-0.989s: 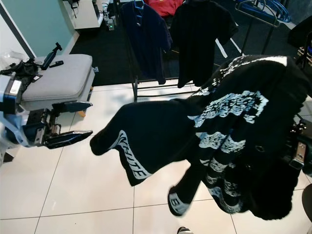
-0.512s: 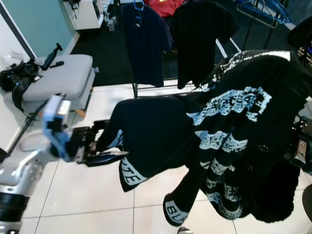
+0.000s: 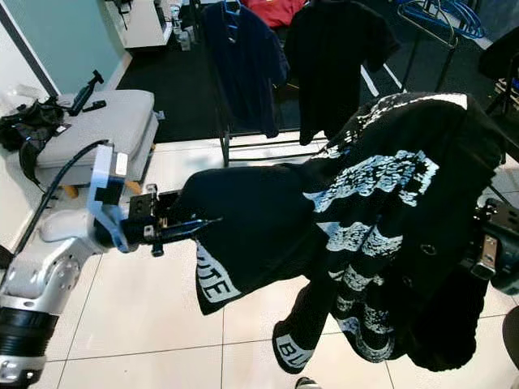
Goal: Hang hanger
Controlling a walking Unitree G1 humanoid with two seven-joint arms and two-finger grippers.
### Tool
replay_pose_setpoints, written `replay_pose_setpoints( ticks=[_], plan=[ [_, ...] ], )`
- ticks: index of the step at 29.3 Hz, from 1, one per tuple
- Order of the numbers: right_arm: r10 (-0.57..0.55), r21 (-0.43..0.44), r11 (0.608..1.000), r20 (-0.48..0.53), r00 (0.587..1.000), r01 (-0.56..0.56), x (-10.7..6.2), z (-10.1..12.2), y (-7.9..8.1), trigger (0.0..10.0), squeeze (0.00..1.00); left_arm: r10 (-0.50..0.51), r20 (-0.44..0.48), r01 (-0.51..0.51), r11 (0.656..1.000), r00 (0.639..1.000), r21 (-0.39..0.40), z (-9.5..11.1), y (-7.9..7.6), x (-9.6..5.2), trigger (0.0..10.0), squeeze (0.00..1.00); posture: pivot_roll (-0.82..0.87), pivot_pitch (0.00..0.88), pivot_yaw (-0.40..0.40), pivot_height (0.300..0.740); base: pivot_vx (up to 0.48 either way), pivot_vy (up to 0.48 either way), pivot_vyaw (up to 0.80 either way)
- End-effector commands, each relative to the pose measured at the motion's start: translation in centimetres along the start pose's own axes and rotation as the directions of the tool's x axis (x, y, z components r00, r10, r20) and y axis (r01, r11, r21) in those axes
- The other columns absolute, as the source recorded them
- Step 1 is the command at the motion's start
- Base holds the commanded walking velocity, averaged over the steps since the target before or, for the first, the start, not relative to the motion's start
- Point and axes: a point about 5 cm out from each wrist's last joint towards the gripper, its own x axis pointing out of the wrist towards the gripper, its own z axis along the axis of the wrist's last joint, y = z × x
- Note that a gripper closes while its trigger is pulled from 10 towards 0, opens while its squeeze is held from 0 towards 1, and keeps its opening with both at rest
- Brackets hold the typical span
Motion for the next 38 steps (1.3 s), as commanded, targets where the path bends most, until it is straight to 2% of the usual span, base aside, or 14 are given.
replay_pose_setpoints(
  ticks=[1,9,11,12,13,15,16,17,19,24,29,38],
  plan=[
    [0.042,-0.011,0.999,0.023,0.999,-0.042,0.3,0.4,0.7,0.0,0.00,0.037,-0.021,-0.037,0.999,0.999,0.010,-0.1,0.4,-0.9,0.0,0.00,-0.09,0.166,0.040,0.740,0.000,0.000,0.00],
    [0.027,-0.014,1.000,0.024,0.999,-0.027,0.2,0.4,0.5,0.0,0.00,0.107,-0.061,-0.105,0.993,0.992,0.048,0.1,1.7,-2.6,0.0,0.00,-0.09,0.167,0.039,0.740,0.000,0.000,0.00],
    [0.009,-0.007,1.000,0.016,1.000,-0.009,0.1,0.2,0.3,0.0,0.00,0.182,-0.080,-0.175,0.981,0.980,0.089,0.7,2.8,-4.3,0.0,0.00,-0.10,0.167,0.039,0.740,0.000,0.000,0.00],
    [0.009,-0.007,1.000,0.016,1.000,-0.009,0.1,0.2,0.3,0.0,0.00,0.182,-0.080,-0.175,0.981,0.980,0.089,0.7,2.8,-4.3,0.0,0.00,-0.10,0.167,0.039,0.740,0.000,0.000,0.00],
    [-0.009,0.002,1.000,-0.002,1.000,0.009,-0.1,-0.2,0.2,0.0,0.00,0.225,-0.084,-0.215,0.970,0.971,0.113,1.2,3.5,-5.2,0.0,0.00,-0.10,0.167,0.040,0.740,0.000,0.000,0.00],
    [-0.009,0.002,1.000,-0.002,1.000,0.009,-0.1,-0.2,0.2,0.0,0.00,0.225,-0.084,-0.215,0.970,0.971,0.113,1.2,3.5,-5.2,0.0,0.00,-0.10,0.167,0.040,0.740,0.000,0.000,0.00],
    [-0.028,0.016,0.999,-0.025,0.999,0.028,-0.3,-0.8,0.1,0.0,0.00,0.267,-0.086,-0.254,0.957,0.960,0.139,1.8,4.1,-6.2,0.0,0.00,-0.09,0.167,0.039,0.740,0.000,0.000,0.00],
    [-0.028,0.016,0.999,-0.025,0.999,0.028,-0.3,-0.8,0.1,0.0,0.00,0.267,-0.086,-0.254,0.957,0.960,0.139,1.8,4.1,-6.2,0.0,0.00,-0.09,0.167,0.039,0.740,0.000,0.000,0.00],
    [-0.062,0.046,0.997,-0.089,0.994,0.066,-0.5,-2.3,-0.1,0.0,0.00,0.335,-0.082,-0.318,0.933,0.939,0.170,2.7,4.9,-7.7,0.0,0.00,-0.09,0.166,0.038,0.740,0.000,0.000,0.00],
    [-0.066,0.073,0.994,-0.146,0.987,0.077,-0.5,-3.7,0.0,0.0,0.00,0.359,-0.083,-0.341,0.923,0.929,0.177,2.8,5.2,-8.4,0.0,0.00,-0.09,0.163,0.037,0.740,0.000,0.000,0.00],
    [-0.037,0.116,0.991,-0.245,0.969,0.068,0.0,-5.8,0.6,0.0,0.00,0.386,-0.087,-0.368,0.915,0.918,0.167,2.2,5.4,-8.8,0.0,0.00,-0.09,0.158,0.036,0.740,0.000,0.000,0.00],
    [-0.007,0.137,0.989,-0.282,0.959,0.048,0.3,-6.8,1.3,0.0,0.00,0.407,-0.100,-0.389,0.907,0.908,0.162,1.6,5.7,-9.1,0.0,0.00,-0.09,0.151,0.041,0.740,0.000,0.000,0.00]
  ],
)
